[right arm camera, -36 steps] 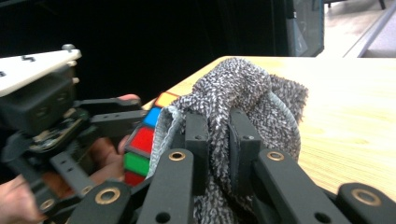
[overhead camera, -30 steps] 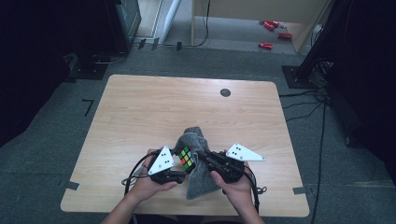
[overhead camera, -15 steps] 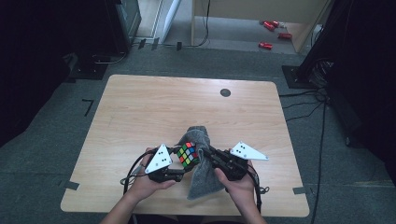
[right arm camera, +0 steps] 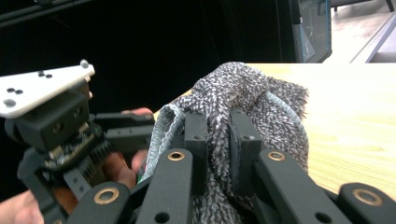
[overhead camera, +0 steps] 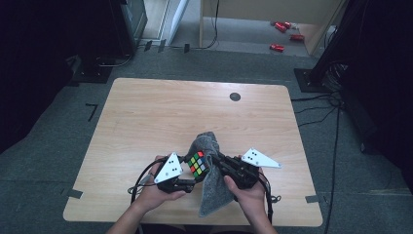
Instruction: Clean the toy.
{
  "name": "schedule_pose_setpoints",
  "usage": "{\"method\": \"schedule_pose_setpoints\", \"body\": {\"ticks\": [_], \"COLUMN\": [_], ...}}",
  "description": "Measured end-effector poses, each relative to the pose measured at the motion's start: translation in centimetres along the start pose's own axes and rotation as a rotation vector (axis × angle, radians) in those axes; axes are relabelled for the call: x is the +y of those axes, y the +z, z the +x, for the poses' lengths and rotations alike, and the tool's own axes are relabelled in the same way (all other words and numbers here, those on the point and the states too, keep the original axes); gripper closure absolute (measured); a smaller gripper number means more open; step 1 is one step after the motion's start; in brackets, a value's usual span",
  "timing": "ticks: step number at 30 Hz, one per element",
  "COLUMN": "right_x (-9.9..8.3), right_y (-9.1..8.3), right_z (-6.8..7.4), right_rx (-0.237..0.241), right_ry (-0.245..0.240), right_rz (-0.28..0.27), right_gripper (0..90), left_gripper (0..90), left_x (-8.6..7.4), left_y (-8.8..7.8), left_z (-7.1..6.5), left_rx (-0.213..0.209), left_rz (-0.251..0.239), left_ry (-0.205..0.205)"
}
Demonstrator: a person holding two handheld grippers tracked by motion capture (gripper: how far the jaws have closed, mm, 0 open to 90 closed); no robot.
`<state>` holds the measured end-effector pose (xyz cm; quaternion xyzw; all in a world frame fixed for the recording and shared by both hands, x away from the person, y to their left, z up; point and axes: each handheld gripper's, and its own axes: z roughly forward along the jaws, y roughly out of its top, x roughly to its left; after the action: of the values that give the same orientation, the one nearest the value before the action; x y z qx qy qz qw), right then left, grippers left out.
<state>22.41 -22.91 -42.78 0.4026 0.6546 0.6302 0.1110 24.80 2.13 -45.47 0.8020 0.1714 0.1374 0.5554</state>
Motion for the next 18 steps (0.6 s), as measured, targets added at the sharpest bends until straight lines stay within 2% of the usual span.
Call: {"method": "schedule_pose_setpoints", "body": {"ticks": [4,6,7,9,11,14,16,18], "right_x": [0.0,0.0,0.0,0.0,-0.1,-0.5,-0.6,-0.6], "right_y": [0.2,0.3,0.4,0.5,0.6,0.5,0.4,0.2], "right_z": [0.6,1.0,1.2,1.3,1.0,-0.1,-0.6,-0.8], "right_rx": [0.008,0.031,0.044,0.067,0.058,0.023,-0.005,-0.009], "right_ry": [-0.022,-0.025,-0.028,-0.032,-0.024,0.008,0.004,0.008], "right_rz": [0.011,0.013,0.016,0.024,0.033,0.021,0.025,0.021], "right_gripper": [81.3,81.2,81.1,81.1,81.1,81.1,81.3,81.3], "left_gripper": [34.8,34.9,34.8,34.8,34.8,34.8,34.8,34.8], "left_x": [-0.3,-0.4,-0.4,-0.4,-0.3,-0.2,-0.2,-0.2], "left_y": [0.1,0.6,0.9,1.4,1.5,1.0,0.6,0.2], "left_z": [0.2,-0.1,-0.5,-1.3,-1.5,-1.1,-0.5,0.1], "left_rx": [-0.010,-0.042,-0.054,-0.045,-0.034,-0.030,-0.024,-0.014], "left_rz": [0.006,0.028,0.039,0.074,0.089,0.072,0.051,0.032], "left_ry": [-0.017,-0.014,-0.002,0.048,0.067,0.056,0.029,0.008]}}
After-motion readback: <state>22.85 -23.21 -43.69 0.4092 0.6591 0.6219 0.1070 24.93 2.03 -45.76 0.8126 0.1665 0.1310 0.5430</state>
